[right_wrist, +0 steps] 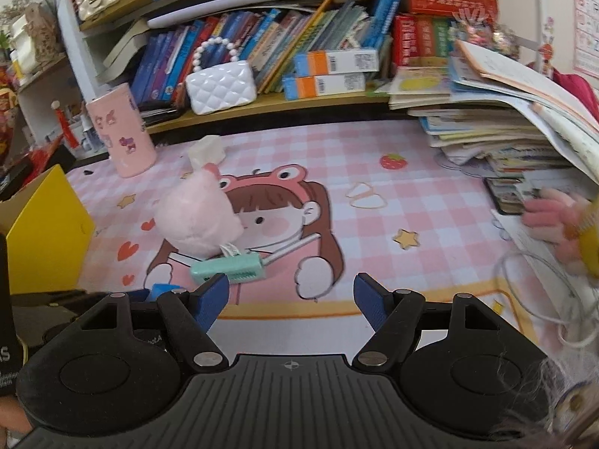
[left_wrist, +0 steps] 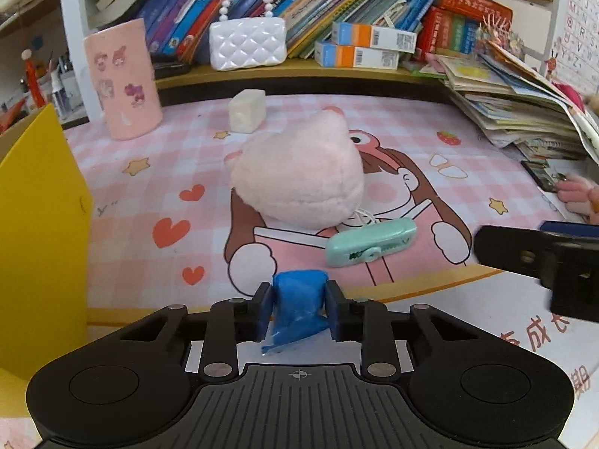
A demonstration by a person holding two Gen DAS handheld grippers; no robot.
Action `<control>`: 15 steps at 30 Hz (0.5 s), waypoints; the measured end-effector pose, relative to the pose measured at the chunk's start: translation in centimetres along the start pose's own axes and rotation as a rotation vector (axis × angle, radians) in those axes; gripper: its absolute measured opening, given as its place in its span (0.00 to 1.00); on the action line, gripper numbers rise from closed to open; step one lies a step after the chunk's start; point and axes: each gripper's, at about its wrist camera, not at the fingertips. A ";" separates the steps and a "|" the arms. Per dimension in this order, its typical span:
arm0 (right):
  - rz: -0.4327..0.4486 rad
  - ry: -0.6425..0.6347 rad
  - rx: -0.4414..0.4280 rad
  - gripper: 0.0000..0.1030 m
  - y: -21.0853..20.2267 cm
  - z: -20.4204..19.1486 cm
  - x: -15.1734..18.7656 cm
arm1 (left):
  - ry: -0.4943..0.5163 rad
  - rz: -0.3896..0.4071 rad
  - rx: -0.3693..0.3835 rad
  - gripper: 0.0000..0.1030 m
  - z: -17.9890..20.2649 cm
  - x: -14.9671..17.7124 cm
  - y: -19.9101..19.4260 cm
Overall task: Organize objects
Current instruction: 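Grasp the blue cloth with the left tool while the right tool grasps the mint-green clip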
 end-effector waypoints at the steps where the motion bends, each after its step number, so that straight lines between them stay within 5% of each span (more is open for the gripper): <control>1: -0.005 -0.006 -0.012 0.70 0.4 -0.2 -0.1 | -0.007 0.003 -0.004 0.26 -0.3 0.1 -0.4; 15: -0.057 -0.136 -0.058 0.77 8.0 -4.7 -0.1 | -0.188 -0.062 -0.057 0.25 -4.4 4.9 -8.2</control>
Point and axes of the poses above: each gripper's, at about its wrist camera, not at the fingertips, and y roughly the way its jaws point, z to its right, x to its underside, and after that the axes turned 4 degrees about -x, right-handed
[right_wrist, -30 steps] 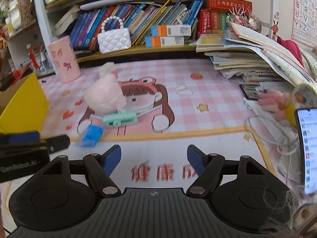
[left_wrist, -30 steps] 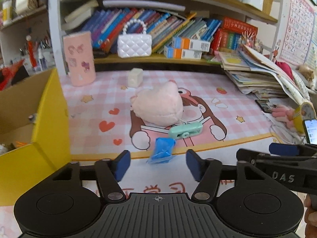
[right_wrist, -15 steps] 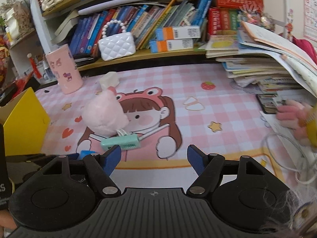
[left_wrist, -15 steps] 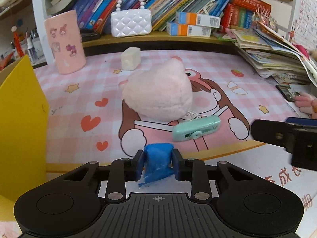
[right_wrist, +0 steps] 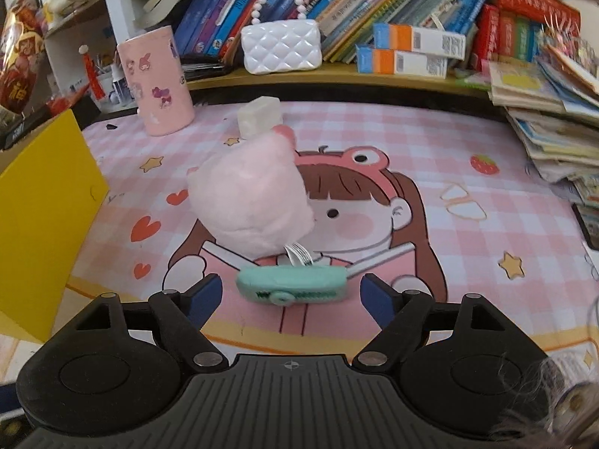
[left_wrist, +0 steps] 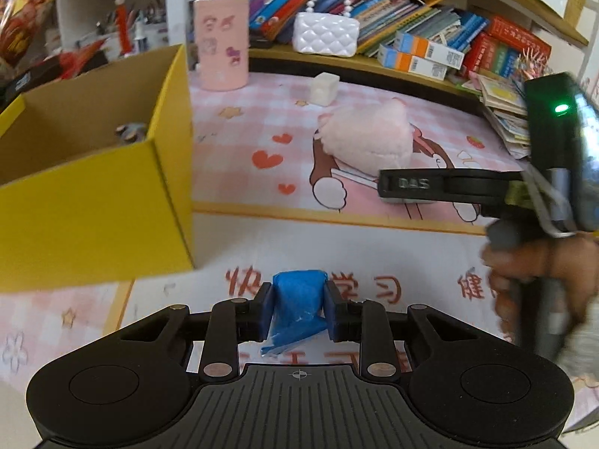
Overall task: Organize objects
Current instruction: 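Grasp the blue cloth with the left tool while the right tool grasps the mint-green clip, then carry the blue cloth and mint-green clip over the yellow box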
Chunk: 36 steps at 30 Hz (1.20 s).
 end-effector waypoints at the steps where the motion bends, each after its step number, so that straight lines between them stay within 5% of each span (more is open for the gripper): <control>1: 0.012 -0.010 0.012 0.76 0.2 -0.2 0.2 | -0.005 0.003 0.006 0.25 0.0 0.1 -0.3; 3: 0.010 -0.024 0.042 0.64 0.9 -0.3 0.5 | 0.019 0.021 0.005 0.25 0.2 0.0 -0.7; 9: 0.043 -0.024 0.047 0.63 -0.2 -0.6 1.2 | 0.050 0.085 0.029 0.25 -0.6 -0.7 -1.8; 21: 0.078 0.116 0.043 0.63 -10.5 -2.5 3.9 | 0.082 0.141 0.119 0.25 -3.9 0.4 -3.5; 36: -0.002 0.025 0.069 0.63 -14.2 -11.8 10.0 | 0.059 0.148 0.189 0.25 -10.8 4.6 -6.9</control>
Point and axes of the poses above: each gripper's, at about its wrist camera, not at the fingertips, and y roughly the way its jaws point, z to its right, x to its underside, and after that the axes turned 4 degrees about -x, right-handed
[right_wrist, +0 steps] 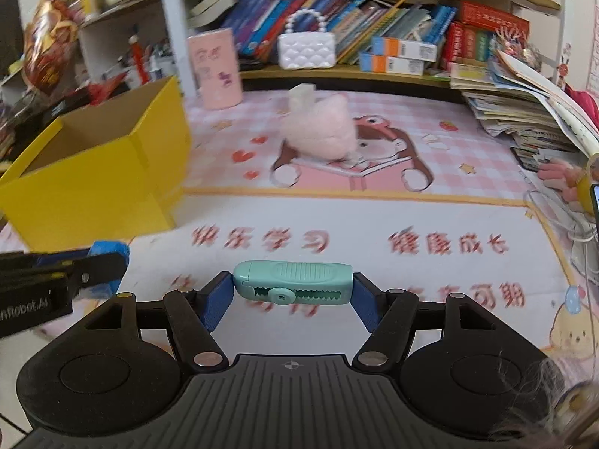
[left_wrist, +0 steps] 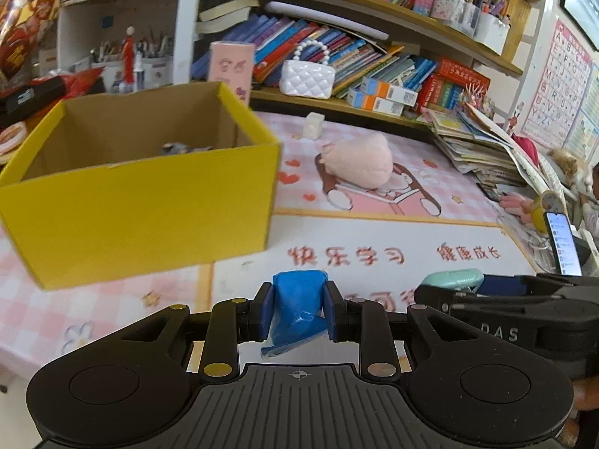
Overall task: Organize objects
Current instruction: 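Carry the blue cloth and mint-green clip over the yellow box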
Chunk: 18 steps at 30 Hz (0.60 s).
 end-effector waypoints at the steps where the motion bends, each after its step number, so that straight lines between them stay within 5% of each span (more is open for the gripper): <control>1: -0.002 -0.003 -0.001 0.63 -0.2 -0.6 0.3 | 0.001 -0.001 0.000 0.25 -0.5 0.3 -0.4; 18: -0.036 -0.030 -0.089 0.63 -1.1 -10.2 4.6 | -0.036 0.005 -0.095 0.25 -7.9 5.0 -6.8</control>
Point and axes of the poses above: each gripper's, at about its wrist camera, not at the fingertips, and y roughly the way its jaws point, z to its right, x to its underside, and after that the axes turned 4 degrees about -x, right-handed
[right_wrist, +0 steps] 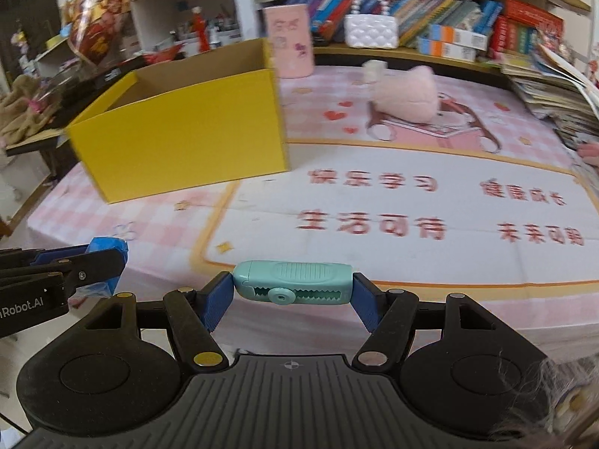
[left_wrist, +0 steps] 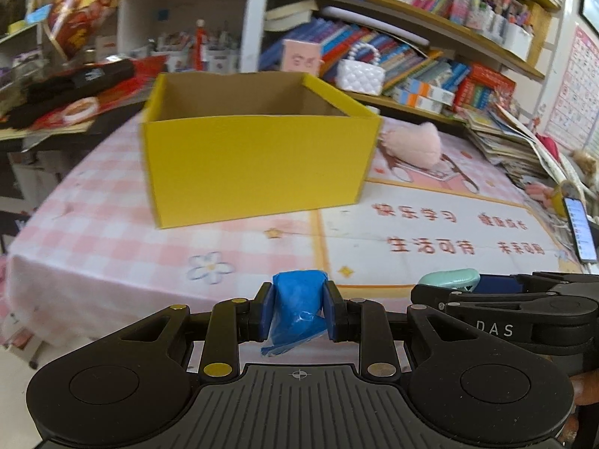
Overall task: Organize objects
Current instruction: 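Carry the blue cloth and mint-green clip over the yellow box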
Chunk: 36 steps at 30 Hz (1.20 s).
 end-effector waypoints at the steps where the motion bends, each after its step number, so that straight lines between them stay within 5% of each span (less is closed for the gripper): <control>1: 0.000 -0.009 -0.010 0.63 0.1 -0.6 0.0 | -0.005 0.004 -0.007 0.25 -0.4 0.1 -0.3; 21: -0.008 -0.134 -0.084 0.63 0.6 -5.5 -1.1 | -0.085 0.052 -0.048 0.25 -4.2 0.2 -2.0; 36: 0.230 -0.092 -0.124 0.63 0.3 -4.5 -11.6 | -0.034 0.319 -0.099 0.25 -3.9 -9.1 -2.0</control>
Point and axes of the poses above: each gripper's, at about its wrist camera, not at the fingertips, and y roughly the way its jaws point, z to its right, x to its underside, and after that the axes turned 4 degrees about -x, right-handed
